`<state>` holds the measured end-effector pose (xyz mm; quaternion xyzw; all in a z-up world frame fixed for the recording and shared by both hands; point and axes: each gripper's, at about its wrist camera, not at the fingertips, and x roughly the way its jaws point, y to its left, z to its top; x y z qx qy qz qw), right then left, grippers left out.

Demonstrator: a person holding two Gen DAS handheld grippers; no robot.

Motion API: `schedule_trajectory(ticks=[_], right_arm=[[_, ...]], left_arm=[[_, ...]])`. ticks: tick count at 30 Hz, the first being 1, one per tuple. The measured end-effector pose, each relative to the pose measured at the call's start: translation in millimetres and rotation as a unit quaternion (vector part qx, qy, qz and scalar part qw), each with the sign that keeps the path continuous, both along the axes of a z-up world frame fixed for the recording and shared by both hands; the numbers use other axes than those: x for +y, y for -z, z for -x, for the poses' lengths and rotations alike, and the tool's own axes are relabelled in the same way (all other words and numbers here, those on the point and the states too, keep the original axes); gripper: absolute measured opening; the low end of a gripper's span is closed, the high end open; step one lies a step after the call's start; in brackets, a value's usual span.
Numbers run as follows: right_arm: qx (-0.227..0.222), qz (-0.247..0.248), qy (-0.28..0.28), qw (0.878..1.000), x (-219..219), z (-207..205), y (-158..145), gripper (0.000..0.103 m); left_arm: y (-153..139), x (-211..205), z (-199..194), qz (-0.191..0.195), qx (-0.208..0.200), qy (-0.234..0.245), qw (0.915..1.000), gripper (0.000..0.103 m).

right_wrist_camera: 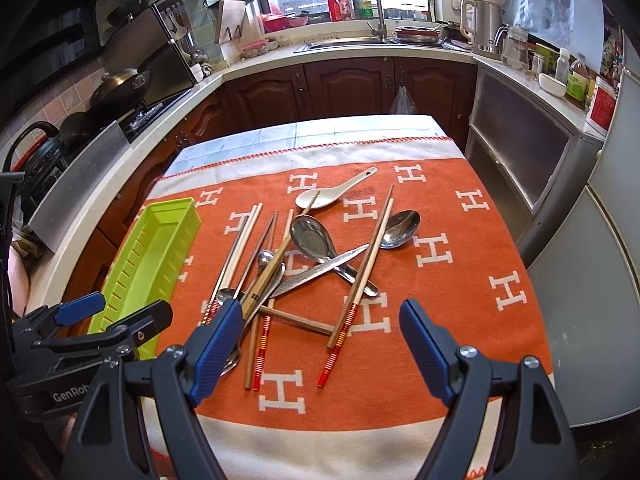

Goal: Organize utensils
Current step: 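Lower the left tool onto a wooden chopstick and close it while the right tool grasps another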

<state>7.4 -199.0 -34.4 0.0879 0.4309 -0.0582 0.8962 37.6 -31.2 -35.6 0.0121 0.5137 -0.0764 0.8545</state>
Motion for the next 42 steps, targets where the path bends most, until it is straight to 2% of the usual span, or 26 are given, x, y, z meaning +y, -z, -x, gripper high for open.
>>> schedule_trajectory(ticks=[3, 6, 9, 14, 18, 20, 22, 23, 25, 26, 29, 32, 37, 42], right_arm=[[0.000, -0.004, 0.004, 1.000, -6.1, -3.0, 1.8, 0.081], [-0.007, -0.003, 0.019, 1.000, -19.0, -5.9, 2.7, 0.081], [-0.012, -0.004, 0.032, 0.999, -31.0, -8.5, 4.4, 0.081], [-0.010, -0.005, 0.035, 0.999, -49.1, -15.5, 14.5, 0.070], [0.005, -0.030, 0.028, 0.999, -58.9, -22.4, 28.2, 0.065], [0.014, -0.051, 0.023, 0.998, -62.6, -25.8, 35.5, 0.059], [0.021, -0.073, 0.019, 0.997, -67.2, -29.2, 44.0, 0.055], [0.025, -0.082, 0.017, 0.996, -69.0, -31.2, 48.8, 0.051], [0.034, -0.103, 0.017, 0.994, -74.3, -36.8, 60.2, 0.046], [0.038, -0.110, 0.019, 0.993, -76.0, -38.9, 64.1, 0.042], [0.053, -0.148, 0.021, 0.987, -84.8, -46.7, 78.6, 0.031], [0.064, -0.185, 0.025, 0.980, -91.8, -54.2, 92.1, 0.028], [0.065, -0.197, 0.037, 0.978, -99.8, -71.4, 101.1, 0.027], [0.073, -0.207, 0.035, 0.975, -104.6, -88.9, 110.3, 0.013]], left_arm=[[3.6, 0.6, -7.4, 0.005, 0.007, -0.001, 1.0000, 0.096], [6.8, 0.6, -16.0, -0.014, 0.001, -0.004, 0.9999, 0.096], [16.0, 4.3, -28.1, -0.020, 0.019, -0.010, 0.9996, 0.096], [32.3, 8.7, -44.8, -0.028, 0.040, -0.009, 0.9988, 0.088], [46.0, 8.5, -55.5, -0.010, 0.061, 0.004, 0.9981, 0.072], [52.8, 6.4, -58.7, 0.002, 0.072, 0.010, 0.9974, 0.059], [59.8, 1.6, -62.3, 0.013, 0.082, 0.019, 0.9964, 0.040], [62.5, -1.1, -63.3, 0.018, 0.085, 0.024, 0.9960, 0.036], [68.1, -9.0, -65.7, 0.026, 0.090, 0.037, 0.9949, 0.020], [69.7, -12.6, -66.6, 0.028, 0.091, 0.043, 0.9945, 0.017], [71.5, -24.8, -68.7, 0.032, 0.087, 0.063, 0.9937, 0.014], [72.3, -38.9, -73.7, 0.029, 0.083, 0.080, 0.9930, 0.012], [71.6, -56.5, -82.3, 0.031, 0.084, 0.098, 0.9912, 0.011], [67.9, -76.8, -82.6, 0.032, 0.083, 0.121, 0.9886, 0.011]])
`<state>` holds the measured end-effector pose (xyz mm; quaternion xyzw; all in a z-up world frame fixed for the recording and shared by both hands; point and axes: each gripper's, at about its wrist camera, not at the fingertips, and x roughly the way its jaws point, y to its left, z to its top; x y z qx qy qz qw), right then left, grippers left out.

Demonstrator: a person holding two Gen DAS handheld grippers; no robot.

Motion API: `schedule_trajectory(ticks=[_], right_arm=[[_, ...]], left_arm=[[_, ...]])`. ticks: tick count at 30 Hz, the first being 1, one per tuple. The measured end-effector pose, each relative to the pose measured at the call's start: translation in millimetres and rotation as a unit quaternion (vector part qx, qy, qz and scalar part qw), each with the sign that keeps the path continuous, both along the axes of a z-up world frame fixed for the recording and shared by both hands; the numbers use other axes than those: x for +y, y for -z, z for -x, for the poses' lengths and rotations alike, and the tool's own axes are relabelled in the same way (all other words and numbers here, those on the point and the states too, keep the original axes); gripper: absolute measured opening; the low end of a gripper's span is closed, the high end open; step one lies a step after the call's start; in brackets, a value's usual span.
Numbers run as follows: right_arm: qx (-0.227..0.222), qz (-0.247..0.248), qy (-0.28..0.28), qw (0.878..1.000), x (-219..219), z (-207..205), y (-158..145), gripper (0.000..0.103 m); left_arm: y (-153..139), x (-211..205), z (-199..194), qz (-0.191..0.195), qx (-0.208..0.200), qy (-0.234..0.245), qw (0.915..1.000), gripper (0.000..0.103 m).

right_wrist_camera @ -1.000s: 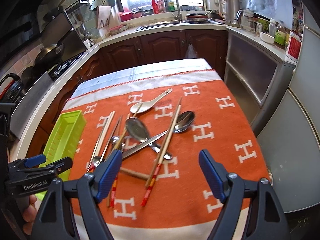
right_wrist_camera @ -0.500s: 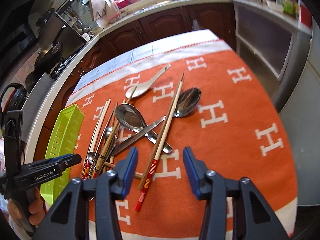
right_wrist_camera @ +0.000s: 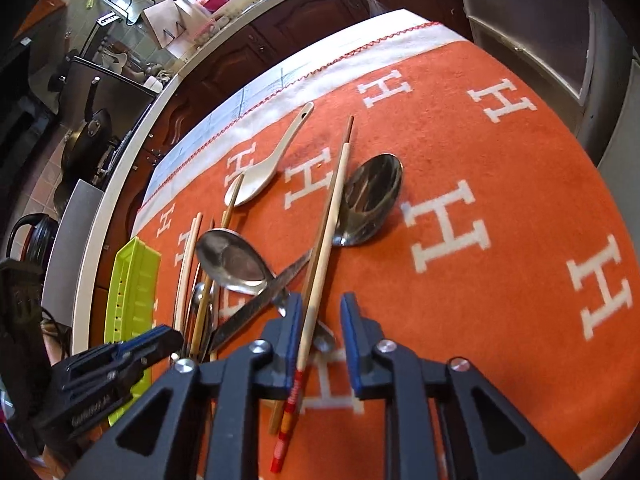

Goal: Organize utensils
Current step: 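Lower the left tool onto a wooden chopstick and close it while the right tool grasps another, then lift the held chopsticks with both tools and carry them over the green tray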

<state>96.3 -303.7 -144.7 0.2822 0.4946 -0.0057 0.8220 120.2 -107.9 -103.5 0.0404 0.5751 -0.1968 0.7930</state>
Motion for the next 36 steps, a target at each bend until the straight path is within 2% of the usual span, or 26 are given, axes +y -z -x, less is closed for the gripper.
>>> schedule_trajectory(ticks=[2, 9, 14, 20, 27, 32, 36], right_arm=[[0.004, -0.010, -0.004, 1.000, 0.0, -4.2, 5.1, 0.011], [0.009, -0.057, -0.001, 0.998, -4.6, -11.1, 14.2, 0.011], [0.007, -0.063, -0.004, 0.998, -3.9, -8.7, 15.1, 0.006], [-0.012, -0.072, 0.013, 0.997, -15.7, 8.6, 3.5, 0.006], [-0.018, -0.073, 0.020, 0.997, -25.0, 25.4, -2.0, 0.006], [-0.013, -0.083, 0.027, 0.996, -31.0, 32.1, 3.6, 0.006], [-0.015, -0.088, 0.030, 0.996, -32.3, 33.7, 4.0, 0.006]], left_arm=[[-0.2, -5.7, -0.7, 0.000, 0.000, 0.005, 1.0000, 0.011], [1.4, -19.8, -3.2, 0.002, 0.009, 0.014, 0.9999, 0.011], [2.9, -33.2, -3.3, 0.007, 0.016, 0.028, 0.9995, 0.011], [1.7, -61.9, 1.5, 0.019, 0.021, 0.060, 0.9978, 0.011], [24.9, -90.4, -0.8, -0.009, 0.034, 0.065, 0.9973, 0.011], [32.3, -96.6, 1.7, -0.024, 0.017, 0.059, 0.9978, 0.005], [28.8, -94.1, 5.4, -0.013, 0.001, 0.056, 0.9983, 0.004]])
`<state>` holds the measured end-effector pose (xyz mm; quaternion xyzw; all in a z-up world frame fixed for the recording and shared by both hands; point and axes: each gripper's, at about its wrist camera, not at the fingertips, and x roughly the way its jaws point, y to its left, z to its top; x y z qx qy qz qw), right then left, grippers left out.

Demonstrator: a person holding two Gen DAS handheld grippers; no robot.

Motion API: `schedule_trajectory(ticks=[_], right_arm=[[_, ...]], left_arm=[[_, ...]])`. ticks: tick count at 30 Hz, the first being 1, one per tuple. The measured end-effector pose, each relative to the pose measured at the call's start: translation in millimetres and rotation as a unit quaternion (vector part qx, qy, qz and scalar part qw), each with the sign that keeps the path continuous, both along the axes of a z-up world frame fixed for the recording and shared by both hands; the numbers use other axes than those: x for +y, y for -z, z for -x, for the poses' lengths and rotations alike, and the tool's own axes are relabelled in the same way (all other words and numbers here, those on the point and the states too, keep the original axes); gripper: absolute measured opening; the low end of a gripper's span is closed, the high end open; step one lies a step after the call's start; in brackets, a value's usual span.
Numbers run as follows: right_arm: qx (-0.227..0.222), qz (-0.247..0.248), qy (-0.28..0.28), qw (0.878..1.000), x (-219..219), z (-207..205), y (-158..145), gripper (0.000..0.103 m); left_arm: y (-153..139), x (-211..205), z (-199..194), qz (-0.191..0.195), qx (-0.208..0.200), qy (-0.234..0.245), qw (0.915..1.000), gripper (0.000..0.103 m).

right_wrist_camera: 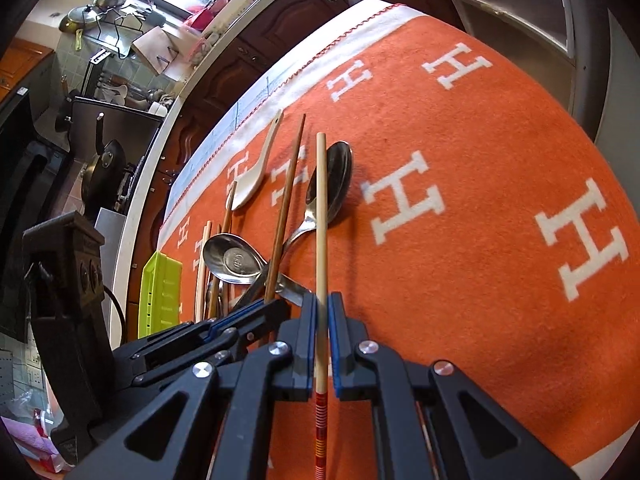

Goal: Organize utensils
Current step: 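Lift the held chopsticks with both tools and carry them over the green tray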

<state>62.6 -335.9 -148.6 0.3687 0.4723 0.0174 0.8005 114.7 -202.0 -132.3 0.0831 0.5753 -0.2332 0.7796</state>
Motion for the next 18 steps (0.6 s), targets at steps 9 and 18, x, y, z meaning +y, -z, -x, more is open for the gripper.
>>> schedule_trajectory(ticks=[9, 18], right_arm=[[-0.015, -0.007, -0.004, 1.000, 3.7, 6.6, -13.5, 0.006], [-0.040, -0.001, -0.038, 0.998, 38.6, 4.8, -52.1, 0.006]], left_arm=[[-44.8, 24.3, 19.7, 0.037, -0.050, 0.006, 0.9980, 0.004], [-90.4, 115.7, 41.1, 0.069, -0.081, -0.054, 0.9928, 0.004]])
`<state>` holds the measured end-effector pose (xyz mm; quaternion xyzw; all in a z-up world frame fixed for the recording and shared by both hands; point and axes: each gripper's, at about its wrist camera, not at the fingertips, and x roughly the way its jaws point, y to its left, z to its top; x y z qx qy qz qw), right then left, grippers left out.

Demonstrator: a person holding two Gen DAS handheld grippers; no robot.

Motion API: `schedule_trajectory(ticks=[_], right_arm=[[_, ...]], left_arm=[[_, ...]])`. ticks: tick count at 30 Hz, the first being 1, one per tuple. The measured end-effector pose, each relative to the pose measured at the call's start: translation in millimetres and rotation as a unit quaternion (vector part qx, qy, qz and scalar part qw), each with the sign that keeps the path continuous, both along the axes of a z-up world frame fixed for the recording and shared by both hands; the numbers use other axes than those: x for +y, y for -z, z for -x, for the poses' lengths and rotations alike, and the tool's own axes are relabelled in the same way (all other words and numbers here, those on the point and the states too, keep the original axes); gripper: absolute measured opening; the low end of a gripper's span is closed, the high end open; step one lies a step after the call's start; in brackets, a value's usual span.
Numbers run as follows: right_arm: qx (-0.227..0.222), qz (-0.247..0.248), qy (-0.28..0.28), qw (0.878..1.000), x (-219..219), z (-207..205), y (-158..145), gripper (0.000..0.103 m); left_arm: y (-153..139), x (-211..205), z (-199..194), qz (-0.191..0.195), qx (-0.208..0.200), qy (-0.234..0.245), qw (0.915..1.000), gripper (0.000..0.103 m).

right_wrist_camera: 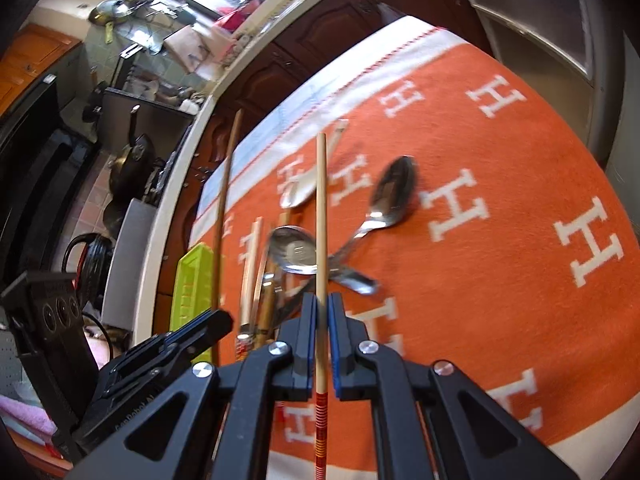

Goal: Organize utensils
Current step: 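Lift the held chopsticks with both tools and carry them over the green tray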

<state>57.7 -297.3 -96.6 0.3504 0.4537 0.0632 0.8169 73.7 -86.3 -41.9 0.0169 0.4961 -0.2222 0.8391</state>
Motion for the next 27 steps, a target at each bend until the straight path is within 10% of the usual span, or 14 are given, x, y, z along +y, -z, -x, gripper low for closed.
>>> schedule_trajectory(ticks=[12, 27], right_arm=[[-0.008, -0.012, -0.121, 0.993, 130.0, -48.5, -35.5, 0.006], [0.064, -0.008, -0.166, 0.984, 229.4, -103.8, 3.2, 0.006]], left_arm=[[-7.0, 155.2, 30.9, 0.015, -0.019, -0.114, 0.9932, 0.004], [47.2, 222.8, 19.8, 0.002, 0.037, -0.160, 0.9864, 0.005]])
